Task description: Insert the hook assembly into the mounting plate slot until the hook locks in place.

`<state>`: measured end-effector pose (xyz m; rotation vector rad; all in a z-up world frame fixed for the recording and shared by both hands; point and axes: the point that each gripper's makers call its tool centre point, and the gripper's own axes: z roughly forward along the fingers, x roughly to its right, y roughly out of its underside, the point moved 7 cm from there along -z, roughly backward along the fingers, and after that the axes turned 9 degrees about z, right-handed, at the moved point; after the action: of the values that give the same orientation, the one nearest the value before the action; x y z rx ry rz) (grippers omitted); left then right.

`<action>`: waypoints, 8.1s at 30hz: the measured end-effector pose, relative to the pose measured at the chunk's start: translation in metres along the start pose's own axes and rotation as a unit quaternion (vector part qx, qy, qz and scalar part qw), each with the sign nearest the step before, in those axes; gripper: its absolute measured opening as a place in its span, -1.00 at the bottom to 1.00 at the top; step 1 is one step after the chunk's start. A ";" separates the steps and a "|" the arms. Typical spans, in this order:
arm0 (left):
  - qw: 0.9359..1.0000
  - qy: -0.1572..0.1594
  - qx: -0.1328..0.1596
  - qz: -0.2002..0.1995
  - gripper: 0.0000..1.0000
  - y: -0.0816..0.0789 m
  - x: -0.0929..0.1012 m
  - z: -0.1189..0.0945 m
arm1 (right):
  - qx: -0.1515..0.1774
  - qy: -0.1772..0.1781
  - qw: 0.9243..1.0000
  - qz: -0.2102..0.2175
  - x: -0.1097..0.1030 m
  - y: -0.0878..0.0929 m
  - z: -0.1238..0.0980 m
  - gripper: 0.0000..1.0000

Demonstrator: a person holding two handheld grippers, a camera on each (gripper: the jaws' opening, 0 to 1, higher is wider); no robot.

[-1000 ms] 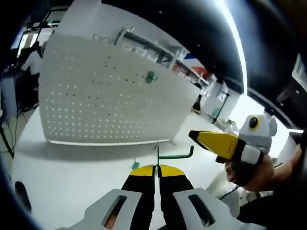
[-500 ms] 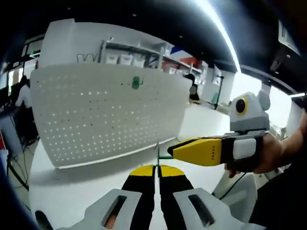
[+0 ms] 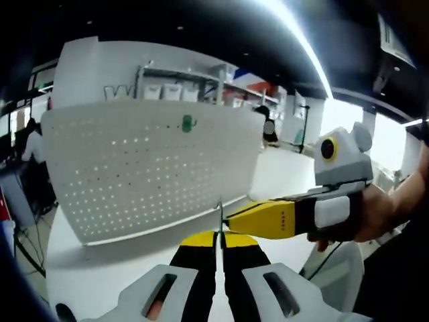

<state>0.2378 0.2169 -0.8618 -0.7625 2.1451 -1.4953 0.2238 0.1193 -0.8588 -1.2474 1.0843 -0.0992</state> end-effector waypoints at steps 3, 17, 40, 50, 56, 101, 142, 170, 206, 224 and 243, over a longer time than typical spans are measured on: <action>1.000 -0.003 0.002 0.002 -0.97 -0.001 -0.001 -0.003 | 0.004 -0.002 1.000 0.001 -0.003 0.000 0.001 -0.97; 1.000 0.008 0.005 -0.020 -0.93 0.000 0.001 -0.006 | -0.012 0.010 0.999 -0.042 -0.009 -0.003 -0.001 -0.99; 0.999 0.016 -0.004 -0.051 0.38 0.020 0.003 -0.012 | -0.041 0.025 0.995 -0.091 -0.003 -0.004 -0.001 -0.99; 0.995 0.012 -0.001 -0.095 0.83 0.026 -0.002 -0.007 | -0.044 0.054 0.993 -0.098 0.014 -0.008 -0.007 -0.99; 0.996 -0.006 0.020 -0.092 1.00 0.023 -0.004 -0.010 | -0.038 0.066 0.992 -0.101 0.020 -0.010 -0.008 -0.99; 0.993 -0.044 0.017 -0.104 1.00 0.037 -0.041 -0.025 | 0.193 0.271 0.924 -0.191 0.123 -0.147 0.025 -0.99; 0.990 -0.048 0.026 -0.129 0.98 0.038 -0.046 -0.022 | 0.268 0.322 0.887 -0.195 0.164 -0.189 0.032 -0.99; 0.990 -0.043 0.019 -0.134 1.00 0.041 -0.041 -0.026 | 0.262 0.316 0.887 -0.211 0.160 -0.190 0.030 -0.70; 0.990 -0.023 -0.034 -0.134 1.00 0.052 -0.018 -0.037 | 0.085 0.324 0.923 -0.191 0.138 -0.067 -0.099 -0.45; 0.989 -0.001 -0.031 -0.146 1.00 0.051 0.002 -0.035 | 0.020 0.284 0.943 -0.170 0.104 0.001 -0.108 -0.44; 0.989 -0.011 -0.044 -0.144 1.00 0.062 0.004 -0.044 | -0.039 0.264 0.956 -0.121 0.091 0.053 -0.118 -0.41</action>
<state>0.1955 0.2626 -0.9058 -1.1565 2.1681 -1.5276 0.1637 0.0018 -0.9465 -1.4632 1.3939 -0.6105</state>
